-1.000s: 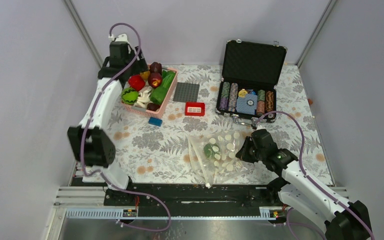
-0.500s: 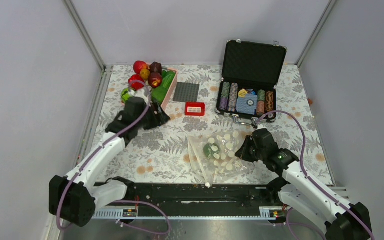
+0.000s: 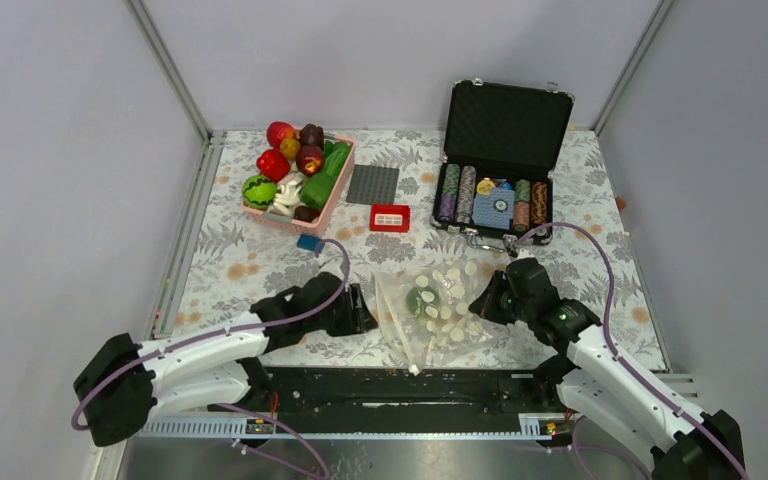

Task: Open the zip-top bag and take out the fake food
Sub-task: Pick up the fake fruit from the zipper food storage bag.

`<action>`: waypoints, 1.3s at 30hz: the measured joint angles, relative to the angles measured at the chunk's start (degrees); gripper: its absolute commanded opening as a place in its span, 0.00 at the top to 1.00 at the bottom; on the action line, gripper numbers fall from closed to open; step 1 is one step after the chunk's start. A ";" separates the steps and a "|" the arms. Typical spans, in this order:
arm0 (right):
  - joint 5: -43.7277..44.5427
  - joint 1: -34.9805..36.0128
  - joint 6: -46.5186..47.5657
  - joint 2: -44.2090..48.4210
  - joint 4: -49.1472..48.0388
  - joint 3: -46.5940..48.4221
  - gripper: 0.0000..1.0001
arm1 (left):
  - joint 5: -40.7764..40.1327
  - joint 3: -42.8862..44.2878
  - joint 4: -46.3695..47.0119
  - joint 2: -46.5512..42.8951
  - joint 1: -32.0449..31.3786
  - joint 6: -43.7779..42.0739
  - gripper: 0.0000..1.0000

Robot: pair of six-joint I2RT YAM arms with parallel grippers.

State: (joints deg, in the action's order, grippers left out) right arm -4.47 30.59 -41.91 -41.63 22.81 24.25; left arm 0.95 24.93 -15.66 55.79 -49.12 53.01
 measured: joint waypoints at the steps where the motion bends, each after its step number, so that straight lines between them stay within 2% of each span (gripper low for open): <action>1: -0.17 0.00 -0.13 0.02 0.02 0.00 1.00 | -0.92 0.00 1.18 0.72 -2.49 1.11 0.51; 3: -0.59 0.00 -0.39 0.02 0.00 0.00 1.00 | -2.16 0.15 3.04 2.21 -5.66 2.64 0.51; 8: -1.20 0.02 -0.96 0.04 0.00 0.00 1.00 | -4.48 1.88 5.79 6.99 -8.76 4.50 0.51; 17: -1.84 0.02 -1.40 0.13 -0.26 -0.13 1.00 | -5.46 5.05 12.68 13.84 -9.51 5.33 0.51; 27: -5.92 0.02 -1.40 -4.66 -3.06 -0.83 1.00 | -5.29 6.58 21.20 20.81 -9.51 5.27 0.51; 33: -7.28 0.02 -1.03 -5.62 -4.13 -0.92 1.00 | -5.73 6.88 23.56 21.46 -9.51 4.28 0.24; 39: -8.72 0.02 -0.81 -7.69 -4.81 -0.94 1.00 | -5.84 8.63 25.59 23.80 -9.51 3.72 0.13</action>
State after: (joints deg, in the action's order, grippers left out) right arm -13.19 30.61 -42.72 -49.32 18.00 23.31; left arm -4.89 33.56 9.93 79.59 -58.63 56.73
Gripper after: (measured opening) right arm 0.016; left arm 0.828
